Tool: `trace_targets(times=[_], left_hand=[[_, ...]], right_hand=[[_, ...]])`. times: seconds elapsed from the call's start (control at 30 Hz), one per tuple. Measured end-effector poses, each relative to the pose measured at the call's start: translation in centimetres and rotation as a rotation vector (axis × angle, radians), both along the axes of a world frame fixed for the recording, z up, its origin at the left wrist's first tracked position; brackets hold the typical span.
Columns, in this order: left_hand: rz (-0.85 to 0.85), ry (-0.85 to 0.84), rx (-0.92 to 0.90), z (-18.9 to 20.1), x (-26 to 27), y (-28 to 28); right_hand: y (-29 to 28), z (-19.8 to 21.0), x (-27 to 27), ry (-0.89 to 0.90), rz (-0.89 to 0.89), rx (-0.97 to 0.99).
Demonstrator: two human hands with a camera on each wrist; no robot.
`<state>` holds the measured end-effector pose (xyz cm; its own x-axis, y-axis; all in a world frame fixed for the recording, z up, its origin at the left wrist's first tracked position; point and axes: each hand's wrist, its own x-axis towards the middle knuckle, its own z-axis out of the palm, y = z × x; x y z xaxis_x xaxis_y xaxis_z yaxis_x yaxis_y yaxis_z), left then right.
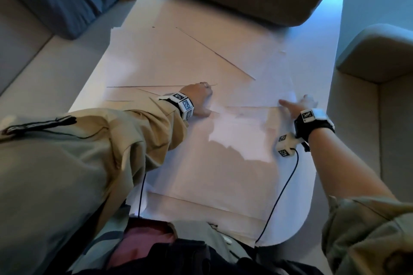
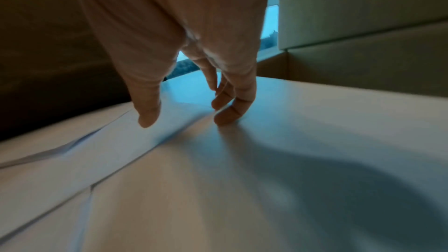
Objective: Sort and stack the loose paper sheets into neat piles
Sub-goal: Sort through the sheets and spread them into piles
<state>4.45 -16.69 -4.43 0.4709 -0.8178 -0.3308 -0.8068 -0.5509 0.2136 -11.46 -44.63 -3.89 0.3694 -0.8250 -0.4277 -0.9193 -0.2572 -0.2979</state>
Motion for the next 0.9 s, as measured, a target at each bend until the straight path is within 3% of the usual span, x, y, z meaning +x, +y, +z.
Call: trace_targets(times=[0.2, 0.3, 0.4, 0.5, 0.6, 0.73, 0.9], left_hand=[[-0.011, -0.046, -0.003, 0.5, 0.0, -0.2], [0.009, -0.05, 0.011, 1.2, 0.3, -0.5], [0.084, 0.029, 0.011, 1.8, 0.4, -1.3], [0.126, 0.146, -0.184, 3.2, -1.1, -2.9], [0.154, 0.166, -0.48, 5.2, -2.0, -4.6], [0.45, 0.115, -0.968, 8.7, 0.4, -3.4], [0.723, -0.011, -0.929, 11.7, 6.2, 0.3]], right_hand=[[1.8, 0.5, 3.4, -0.181, 0.004, 0.203], [4.0, 2.2, 5.5, -0.43, -0.153, 0.353], [6.1, 5.3, 7.0, -0.626, -0.272, 0.285], [8.1, 8.7, 7.6, -0.826, -0.349, 0.337], [10.5, 12.2, 7.9, -0.943, -0.179, 0.478], [10.6, 14.9, 8.7, -1.025, 0.003, 0.534], [6.3, 12.3, 11.8, -0.941, -0.126, 0.436]])
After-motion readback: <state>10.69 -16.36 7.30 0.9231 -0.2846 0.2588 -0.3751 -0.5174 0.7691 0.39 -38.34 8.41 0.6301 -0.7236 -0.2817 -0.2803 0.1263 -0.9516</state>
